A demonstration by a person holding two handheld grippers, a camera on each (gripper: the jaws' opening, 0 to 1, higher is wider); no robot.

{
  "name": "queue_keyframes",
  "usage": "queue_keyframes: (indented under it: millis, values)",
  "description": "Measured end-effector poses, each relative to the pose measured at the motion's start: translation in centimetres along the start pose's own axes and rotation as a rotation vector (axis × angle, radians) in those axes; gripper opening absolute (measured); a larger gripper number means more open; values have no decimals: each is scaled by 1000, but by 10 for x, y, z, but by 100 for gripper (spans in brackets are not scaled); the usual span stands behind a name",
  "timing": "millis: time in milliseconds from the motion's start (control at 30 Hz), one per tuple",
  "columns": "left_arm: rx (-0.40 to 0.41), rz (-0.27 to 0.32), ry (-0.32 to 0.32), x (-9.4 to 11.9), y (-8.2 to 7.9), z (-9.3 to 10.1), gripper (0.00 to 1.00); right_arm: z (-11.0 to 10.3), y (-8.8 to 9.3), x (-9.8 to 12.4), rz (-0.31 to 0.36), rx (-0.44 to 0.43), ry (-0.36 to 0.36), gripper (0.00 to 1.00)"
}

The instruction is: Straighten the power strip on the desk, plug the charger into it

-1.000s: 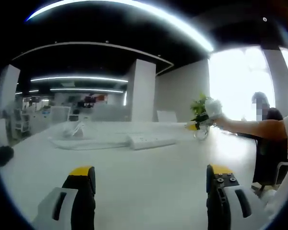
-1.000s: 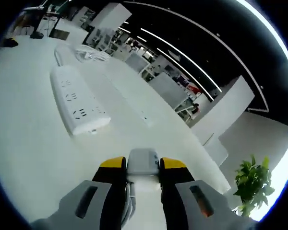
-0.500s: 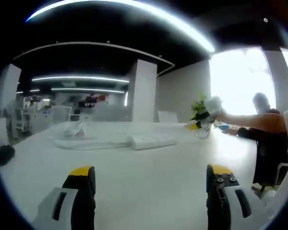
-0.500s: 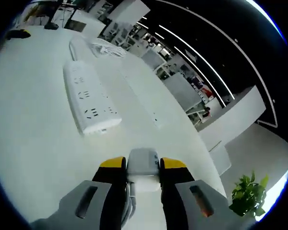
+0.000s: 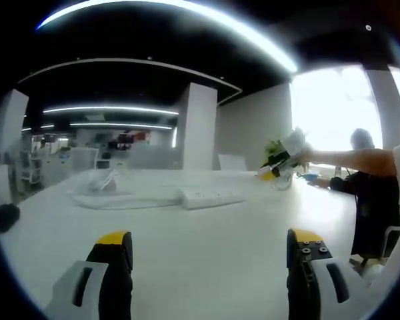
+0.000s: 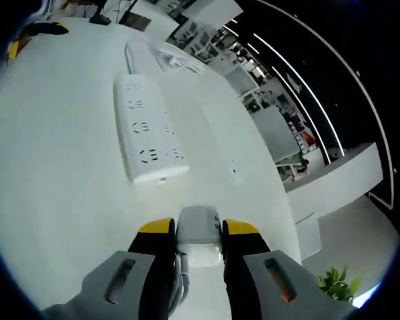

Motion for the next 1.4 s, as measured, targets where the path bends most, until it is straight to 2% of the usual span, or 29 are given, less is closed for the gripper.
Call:
queue_keyframes:
  millis: [567, 967, 1400]
  values:
    - [9, 9, 8, -1, -2, -1, 99, 0, -17, 3, -51, 96, -154, 25]
    - [7, 7, 5, 0, -2, -1, 99, 2, -25, 3, -90, 169, -196, 25]
    - [10, 7, -3, 1, -1, -3, 99, 7, -41, 3, -93, 238, -265, 25]
Point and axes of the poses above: the point that each gripper's makers call its tool centre point, and the gripper's own axes: x roughly backward along the fingers, z roughly to its right, y roughly out of its underside, the point moved 10 cm from there along x, roughly backward along the fingers, and after that the axes turned 4 degrees about x, right-handed, at the moved point
